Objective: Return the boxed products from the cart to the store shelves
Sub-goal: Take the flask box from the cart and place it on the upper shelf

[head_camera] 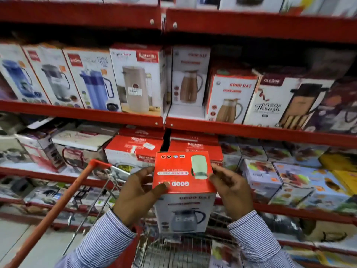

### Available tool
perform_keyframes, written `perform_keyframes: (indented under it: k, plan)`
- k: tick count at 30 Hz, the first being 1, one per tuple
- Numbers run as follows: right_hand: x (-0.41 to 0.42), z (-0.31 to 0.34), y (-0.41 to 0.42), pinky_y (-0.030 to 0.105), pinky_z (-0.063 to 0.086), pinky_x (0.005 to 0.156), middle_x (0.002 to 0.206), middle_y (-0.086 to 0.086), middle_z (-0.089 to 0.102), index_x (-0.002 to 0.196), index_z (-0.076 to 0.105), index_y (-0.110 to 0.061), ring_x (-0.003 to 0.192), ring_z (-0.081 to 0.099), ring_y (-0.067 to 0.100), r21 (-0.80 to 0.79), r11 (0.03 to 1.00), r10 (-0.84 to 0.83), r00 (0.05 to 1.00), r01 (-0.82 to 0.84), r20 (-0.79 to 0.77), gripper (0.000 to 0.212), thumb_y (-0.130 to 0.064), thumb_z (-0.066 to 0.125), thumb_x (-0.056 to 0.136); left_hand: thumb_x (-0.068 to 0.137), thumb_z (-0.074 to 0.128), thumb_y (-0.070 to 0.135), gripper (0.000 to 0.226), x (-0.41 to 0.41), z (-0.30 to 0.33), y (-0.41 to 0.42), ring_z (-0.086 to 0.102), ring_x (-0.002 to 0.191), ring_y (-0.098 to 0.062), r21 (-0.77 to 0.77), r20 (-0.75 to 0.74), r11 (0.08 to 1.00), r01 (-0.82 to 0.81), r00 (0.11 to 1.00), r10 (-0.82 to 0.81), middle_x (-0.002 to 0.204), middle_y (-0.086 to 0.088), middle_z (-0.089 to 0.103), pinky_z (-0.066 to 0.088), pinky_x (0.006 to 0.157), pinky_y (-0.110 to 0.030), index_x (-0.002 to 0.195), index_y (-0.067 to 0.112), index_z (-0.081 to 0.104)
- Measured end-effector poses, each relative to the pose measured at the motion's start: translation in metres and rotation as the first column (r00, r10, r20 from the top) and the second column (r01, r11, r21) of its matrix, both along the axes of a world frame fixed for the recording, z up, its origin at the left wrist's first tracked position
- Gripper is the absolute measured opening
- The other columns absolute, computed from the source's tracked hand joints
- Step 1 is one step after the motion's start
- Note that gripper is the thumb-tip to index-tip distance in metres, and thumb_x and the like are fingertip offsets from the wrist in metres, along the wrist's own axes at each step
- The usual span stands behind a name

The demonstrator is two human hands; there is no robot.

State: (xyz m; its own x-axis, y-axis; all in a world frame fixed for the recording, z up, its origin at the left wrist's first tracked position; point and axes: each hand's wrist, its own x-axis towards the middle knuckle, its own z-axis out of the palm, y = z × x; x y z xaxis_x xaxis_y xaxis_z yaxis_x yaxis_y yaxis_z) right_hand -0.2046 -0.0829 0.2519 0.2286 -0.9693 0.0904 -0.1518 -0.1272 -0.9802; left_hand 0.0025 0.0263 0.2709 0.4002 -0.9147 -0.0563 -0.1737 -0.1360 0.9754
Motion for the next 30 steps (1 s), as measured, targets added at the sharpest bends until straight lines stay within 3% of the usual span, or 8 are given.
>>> perform_keyframes:
  k: [2,5,11,13,17,23,27,30]
  plan:
    - [0.005,0.028,-0.008,0.011,0.053,0.064,0.094,-0.015,0.07,0.112,0.067,-0.019,0.082,0.068,-0.008,-0.066,0.998,0.02,0.998,-0.017,0.054,0.033,-0.005,0.068,0.082,0.083,0.072,0.012,0.04,0.003,0.025,-0.005,0.073,0.094,-0.016,-0.098,0.112,0.995,0.005,0.994,0.007,0.104,-0.002,0.076,0.063,0.077,-0.033,0.12,0.02,0.063]
    - [0.014,0.066,-0.021,0.016,0.056,0.067,0.097,-0.013,0.072,0.115,0.068,-0.016,0.084,0.069,-0.005,-0.146,0.989,0.053,0.993,-0.037,0.107,0.034,-0.006,0.068,0.082,0.085,0.068,0.014,0.04,0.007,0.061,-0.016,0.071,0.095,-0.004,-0.243,0.243,0.97,-0.004,0.968,0.065,0.107,0.008,0.073,0.059,0.073,-0.016,0.124,0.02,0.061]
    - [0.028,0.129,-0.044,0.021,0.058,0.073,0.102,-0.002,0.075,0.116,0.068,-0.013,0.092,0.071,0.005,-0.276,0.961,0.076,0.976,-0.017,0.206,0.037,-0.002,0.068,0.081,0.084,0.066,0.026,0.057,0.021,0.118,-0.037,0.064,0.113,-0.008,-0.392,0.337,0.919,0.033,0.935,0.11,0.125,0.006,0.067,0.054,0.098,-0.039,0.138,0.019,0.05]
    - [0.031,0.149,-0.051,0.025,0.058,0.08,0.107,-0.001,0.074,0.118,0.067,-0.013,0.099,0.07,0.006,-0.331,0.944,0.079,0.974,-0.005,0.21,0.039,-0.005,0.07,0.08,0.086,0.065,0.024,0.057,0.025,0.134,-0.046,0.063,0.116,-0.011,-0.425,0.339,0.904,0.046,0.934,0.112,0.127,0.005,0.065,0.057,0.094,-0.036,0.139,0.021,0.048]
    - [0.037,0.181,-0.063,0.026,0.057,0.085,0.108,0.0,0.073,0.121,0.065,-0.011,0.102,0.068,0.005,-0.389,0.921,0.106,0.964,-0.004,0.243,0.04,-0.003,0.068,0.081,0.089,0.062,0.012,0.05,0.033,0.159,-0.064,0.063,0.11,-0.009,-0.504,0.328,0.862,0.06,0.936,0.126,0.12,0.007,0.066,0.056,0.074,-0.01,0.136,0.024,0.05]
    - [0.046,0.199,-0.08,0.027,0.057,0.086,0.109,-0.001,0.073,0.121,0.063,-0.016,0.099,0.068,0.0,-0.436,0.9,0.121,0.952,0.014,0.281,0.041,-0.002,0.066,0.083,0.088,0.062,0.004,0.055,0.044,0.176,-0.094,0.065,0.1,0.004,-0.573,0.313,0.817,0.072,0.94,0.137,0.115,0.016,0.065,0.058,0.079,-0.016,0.138,0.023,0.048]
    - [0.053,0.198,-0.094,0.035,0.057,0.087,0.113,-0.005,0.072,0.121,0.062,-0.026,0.104,0.067,0.003,-0.426,0.905,0.138,0.952,-0.01,0.272,0.042,-0.006,0.067,0.084,0.088,0.065,0.014,0.062,0.054,0.17,-0.111,0.06,0.119,-0.013,-0.57,0.308,0.82,0.055,0.939,0.151,0.133,0.007,0.06,0.058,0.091,-0.042,0.142,0.032,0.042]
    - [0.058,0.193,-0.106,0.039,0.056,0.089,0.118,-0.003,0.071,0.123,0.06,-0.028,0.107,0.067,0.007,-0.416,0.909,0.145,0.952,-0.022,0.268,0.043,-0.009,0.067,0.084,0.088,0.064,0.015,0.063,0.058,0.163,-0.125,0.059,0.12,-0.012,-0.57,0.306,0.82,0.044,0.938,0.162,0.134,0.009,0.059,0.058,0.092,-0.042,0.143,0.033,0.04]
